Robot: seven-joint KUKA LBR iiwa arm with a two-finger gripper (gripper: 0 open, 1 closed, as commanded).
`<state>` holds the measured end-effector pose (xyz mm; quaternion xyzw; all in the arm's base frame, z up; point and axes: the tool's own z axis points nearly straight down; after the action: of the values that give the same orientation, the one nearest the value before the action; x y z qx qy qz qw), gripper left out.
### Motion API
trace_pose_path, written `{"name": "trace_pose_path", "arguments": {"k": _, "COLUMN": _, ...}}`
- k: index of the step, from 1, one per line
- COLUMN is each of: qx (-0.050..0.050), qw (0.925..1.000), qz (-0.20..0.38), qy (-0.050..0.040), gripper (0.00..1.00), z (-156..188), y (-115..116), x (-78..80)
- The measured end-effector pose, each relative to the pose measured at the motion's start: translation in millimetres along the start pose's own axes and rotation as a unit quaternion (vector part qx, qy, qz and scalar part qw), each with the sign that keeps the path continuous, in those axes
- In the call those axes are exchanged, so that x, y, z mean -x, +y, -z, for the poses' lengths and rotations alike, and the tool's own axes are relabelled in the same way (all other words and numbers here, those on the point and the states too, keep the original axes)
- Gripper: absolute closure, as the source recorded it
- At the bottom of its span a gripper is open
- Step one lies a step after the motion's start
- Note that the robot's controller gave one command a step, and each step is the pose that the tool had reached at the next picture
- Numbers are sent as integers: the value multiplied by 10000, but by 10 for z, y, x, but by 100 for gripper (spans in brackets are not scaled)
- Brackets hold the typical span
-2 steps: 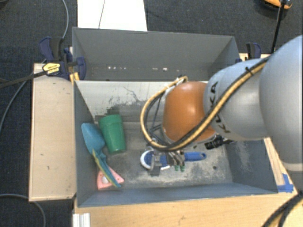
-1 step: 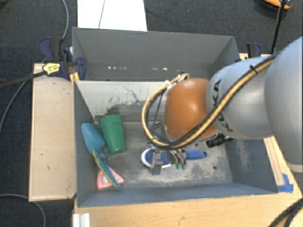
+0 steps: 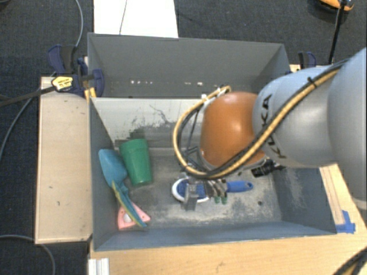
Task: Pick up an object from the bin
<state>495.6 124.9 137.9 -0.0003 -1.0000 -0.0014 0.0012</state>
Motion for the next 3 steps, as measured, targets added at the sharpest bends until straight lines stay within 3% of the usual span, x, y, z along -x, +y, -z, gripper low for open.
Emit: {"name": "trace_pose_path", "arguments": {"k": 3, "qx": 6, "qw": 10000, "qz": -20, "qy": -16, "gripper": 100, "z": 274, "y": 2, "x": 7}}
